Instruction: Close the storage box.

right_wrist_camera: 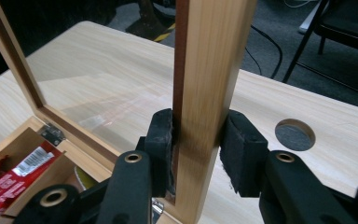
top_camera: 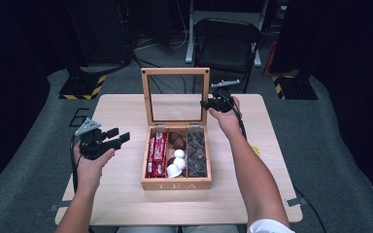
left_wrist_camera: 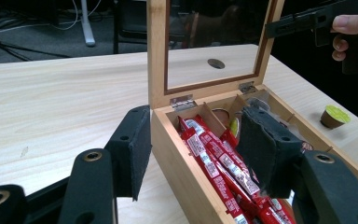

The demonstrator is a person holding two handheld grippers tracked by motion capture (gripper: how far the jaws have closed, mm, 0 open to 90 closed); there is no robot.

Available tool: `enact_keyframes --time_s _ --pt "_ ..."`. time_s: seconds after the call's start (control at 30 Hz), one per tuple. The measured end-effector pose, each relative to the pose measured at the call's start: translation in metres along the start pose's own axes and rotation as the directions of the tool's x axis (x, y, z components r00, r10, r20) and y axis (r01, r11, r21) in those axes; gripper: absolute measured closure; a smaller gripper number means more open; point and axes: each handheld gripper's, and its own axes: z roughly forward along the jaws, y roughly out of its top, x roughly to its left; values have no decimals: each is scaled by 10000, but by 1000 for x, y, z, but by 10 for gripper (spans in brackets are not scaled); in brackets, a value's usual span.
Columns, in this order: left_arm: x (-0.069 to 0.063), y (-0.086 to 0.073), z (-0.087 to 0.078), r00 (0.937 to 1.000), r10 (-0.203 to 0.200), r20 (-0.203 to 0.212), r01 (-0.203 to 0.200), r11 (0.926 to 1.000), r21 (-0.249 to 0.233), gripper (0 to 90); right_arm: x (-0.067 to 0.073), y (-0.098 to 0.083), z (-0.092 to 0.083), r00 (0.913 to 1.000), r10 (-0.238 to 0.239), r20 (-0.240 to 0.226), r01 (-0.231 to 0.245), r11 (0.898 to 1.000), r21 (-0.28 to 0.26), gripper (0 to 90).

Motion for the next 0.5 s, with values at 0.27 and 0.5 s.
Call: enact_keyframes --time_s 0.27,0.5 --pt "-2 -1 3 10000 53 17 -53 10000 77 442 5 -5 -7 9997 -244 72 246 9994 -231 654" --pt "-5 -1 6 10000 60 59 -61 9999 129 442 15 -12 -16 9973 -666 316 679 9968 -427 652"
